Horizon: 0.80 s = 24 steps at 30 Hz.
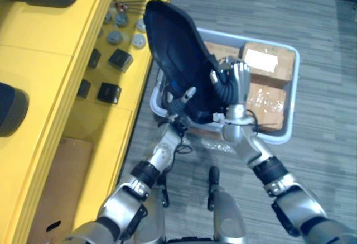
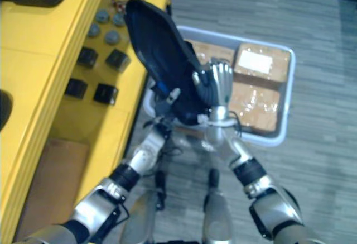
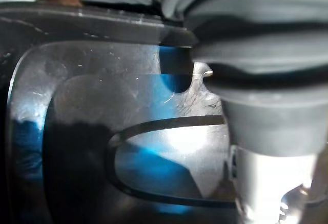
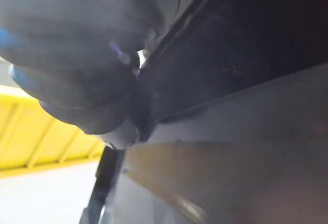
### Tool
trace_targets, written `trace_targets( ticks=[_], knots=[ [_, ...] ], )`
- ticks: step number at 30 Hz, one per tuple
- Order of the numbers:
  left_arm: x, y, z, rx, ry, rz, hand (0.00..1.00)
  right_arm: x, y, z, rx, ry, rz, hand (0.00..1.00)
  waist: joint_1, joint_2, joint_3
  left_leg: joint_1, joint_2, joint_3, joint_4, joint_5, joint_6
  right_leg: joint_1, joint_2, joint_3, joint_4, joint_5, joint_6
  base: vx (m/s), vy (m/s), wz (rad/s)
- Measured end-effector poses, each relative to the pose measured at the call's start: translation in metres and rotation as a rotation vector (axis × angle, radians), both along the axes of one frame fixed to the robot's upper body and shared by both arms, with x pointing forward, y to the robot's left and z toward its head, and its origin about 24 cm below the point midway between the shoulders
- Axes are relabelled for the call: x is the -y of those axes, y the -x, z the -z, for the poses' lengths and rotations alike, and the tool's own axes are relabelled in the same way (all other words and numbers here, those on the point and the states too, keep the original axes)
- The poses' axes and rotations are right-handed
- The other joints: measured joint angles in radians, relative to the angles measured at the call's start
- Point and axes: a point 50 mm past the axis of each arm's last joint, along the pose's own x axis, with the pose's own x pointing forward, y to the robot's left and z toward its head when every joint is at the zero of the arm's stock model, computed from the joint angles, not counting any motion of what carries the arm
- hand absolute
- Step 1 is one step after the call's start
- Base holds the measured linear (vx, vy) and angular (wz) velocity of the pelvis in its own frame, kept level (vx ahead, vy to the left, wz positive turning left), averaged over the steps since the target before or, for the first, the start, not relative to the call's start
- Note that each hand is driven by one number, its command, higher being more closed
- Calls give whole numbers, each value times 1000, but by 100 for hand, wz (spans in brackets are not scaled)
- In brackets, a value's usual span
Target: Walk over and take plastic housings, then place them on the shelf
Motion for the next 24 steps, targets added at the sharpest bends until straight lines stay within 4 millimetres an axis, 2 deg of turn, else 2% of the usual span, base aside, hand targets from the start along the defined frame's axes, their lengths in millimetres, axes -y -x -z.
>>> trace_targets(
  ticks=[3, 10, 11, 17, 21, 24],
  knots=[
    [-1, 1, -1, 21, 11, -8, 100, -6, 6, -2, 27, -10, -29, 100, -21, 0, 0, 11, -1, 9, -17, 1, 0, 3, -1, 5, -12, 4, 1, 55, 20, -5],
    [-4, 2, -1, 51, 5, -39, 100, -10, 12, -2, 37, -17, -56, 100, -24, 0, 0, 51, -2, 16, -33, 0, -1, 40, 0, 7, -27, 5, 0, 7, 3, -1],
    [-4, 3, -2, 66, 0, -43, 100, -11, 13, -3, 43, -20, -61, 0, -24, 0, 0, 57, -2, 16, -35, 0, -1, 46, 0, 7, -30, 4, -1, 0, 0, 0],
    [-7, 3, -4, 122, -81, -56, 100, -9, 18, 1, 32, -58, -70, 0, -28, -1, 1, 74, -3, 18, -52, 3, -3, 57, 0, 7, -38, 5, 0, 5, 1, 0],
    [-18, 2, -4, 179, -232, -98, 100, -2, 18, 10, -23, -50, -60, 0, -39, -8, 4, 107, -4, 19, -69, 3, -3, 88, 0, 4, -49, 4, -1, 26, 7, 1],
    [-28, 0, -5, 203, -337, -119, 100, 6, 21, 26, -104, -19, -65, 0, -42, -10, 2, 135, -5, 19, -89, 4, -5, 111, 0, 4, -60, 3, -3, 41, 10, -1]
  ],
)
